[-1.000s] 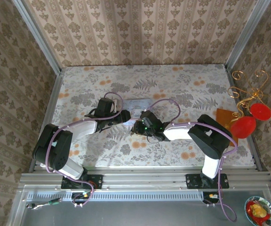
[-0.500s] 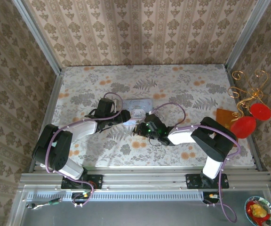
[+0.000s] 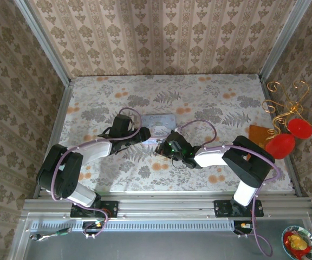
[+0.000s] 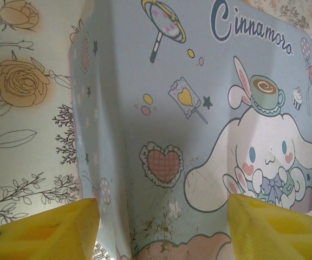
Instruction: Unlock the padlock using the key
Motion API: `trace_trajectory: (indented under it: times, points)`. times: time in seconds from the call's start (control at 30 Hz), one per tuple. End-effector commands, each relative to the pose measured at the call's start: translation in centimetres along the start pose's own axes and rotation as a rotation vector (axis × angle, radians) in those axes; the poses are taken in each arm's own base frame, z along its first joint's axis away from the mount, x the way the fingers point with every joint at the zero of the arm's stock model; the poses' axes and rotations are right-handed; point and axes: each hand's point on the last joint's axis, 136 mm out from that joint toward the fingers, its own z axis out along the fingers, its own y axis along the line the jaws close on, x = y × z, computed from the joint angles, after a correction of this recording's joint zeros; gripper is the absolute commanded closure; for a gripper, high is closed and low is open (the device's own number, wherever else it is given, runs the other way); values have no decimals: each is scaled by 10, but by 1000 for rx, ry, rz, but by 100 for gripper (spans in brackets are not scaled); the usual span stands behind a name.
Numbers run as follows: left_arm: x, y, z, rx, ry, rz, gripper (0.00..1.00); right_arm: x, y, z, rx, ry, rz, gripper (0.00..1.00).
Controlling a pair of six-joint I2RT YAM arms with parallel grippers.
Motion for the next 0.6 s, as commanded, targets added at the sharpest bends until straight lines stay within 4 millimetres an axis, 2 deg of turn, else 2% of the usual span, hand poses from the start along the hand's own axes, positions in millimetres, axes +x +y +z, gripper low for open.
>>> trace_trajectory:
  times: [0.0, 0.2, 0.43, 0.57]
  points:
    - [49, 53, -1, -200, 131, -57, 37, -2, -20, -8, 105, -35, 54, 100]
    - [48, 51, 0, -197, 131, -54, 37, -12, -18, -10, 129, -78, 98, 100]
    - [45, 52, 1, -212, 134, -45, 37, -21, -32, -22, 342, -53, 6, 100]
    - [43, 53, 1, -219, 129, -46, 37, -26, -37, -26, 405, -50, -28, 100]
